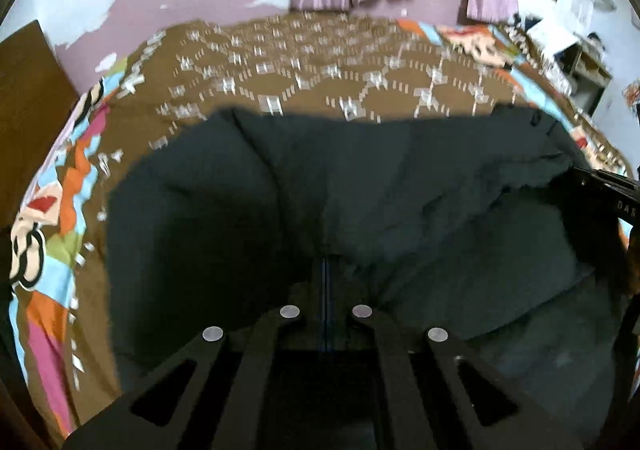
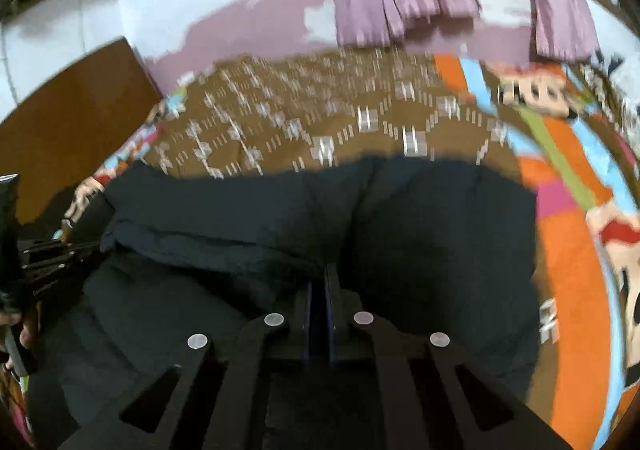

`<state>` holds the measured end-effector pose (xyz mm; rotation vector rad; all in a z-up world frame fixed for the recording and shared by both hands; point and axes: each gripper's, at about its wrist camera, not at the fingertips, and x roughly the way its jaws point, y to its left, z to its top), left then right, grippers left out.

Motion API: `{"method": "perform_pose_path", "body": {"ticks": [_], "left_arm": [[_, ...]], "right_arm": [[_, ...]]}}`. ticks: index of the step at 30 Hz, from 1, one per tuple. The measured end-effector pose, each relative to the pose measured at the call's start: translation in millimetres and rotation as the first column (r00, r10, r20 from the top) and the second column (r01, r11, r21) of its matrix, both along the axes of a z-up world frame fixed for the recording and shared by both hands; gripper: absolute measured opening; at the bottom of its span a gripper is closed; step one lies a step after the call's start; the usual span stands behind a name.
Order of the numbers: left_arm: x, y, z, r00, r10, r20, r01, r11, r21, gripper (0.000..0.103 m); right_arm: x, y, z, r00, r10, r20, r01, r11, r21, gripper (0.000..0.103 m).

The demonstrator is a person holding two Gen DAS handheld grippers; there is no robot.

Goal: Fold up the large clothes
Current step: 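Grasp the jacket hem with both grippers and lift it toward the collar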

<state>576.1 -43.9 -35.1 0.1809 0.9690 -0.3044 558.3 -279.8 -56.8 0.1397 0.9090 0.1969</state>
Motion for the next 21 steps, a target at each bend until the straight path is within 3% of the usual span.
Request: {"method": "perform_pose_path", "body": {"ticks": [3,8,14,18,21], "left_arm": [[5.3,3.0,-19.5,1.0,0.02,-0.012,-0.021,1.0,-0.018,0.0],[0.5,13.2,-8.3,0.999,0.002,0.045,0.003,0.994,-0.105,0.0],[-25.8,28.1,24.2,0.992,0.012,0.129,0.01,0.986,-0.166,0.0],[-29.6,30.4,61.3,0.963,0.035,0.267,0.015,0.983,-0.183,0.0],[-9.2,22.8,83.5,0.953,0.061,0.297,0.004,0.977,-0.215,0.0]], "right_arm": [[7.5,-5.8,-21.3,1.0,-0.007,-0.023,0.009,0.998,0.056,0.005],[0.4,-8.5,-12.2,1.0,0.01,0.01,-0.011,0.998,0.059,0.006],[-13.3,-25.1,6.8,1.0,-0.002,0.012,0.001,0.994,0.113,0.008],[-18.9,-38.0,39.4,0.993,-0.049,0.11,0.032,0.988,0.154,0.011],[0.9,-38.6,62.1,0.98,-0.105,0.166,0.068,0.974,0.218,0.011]]}}
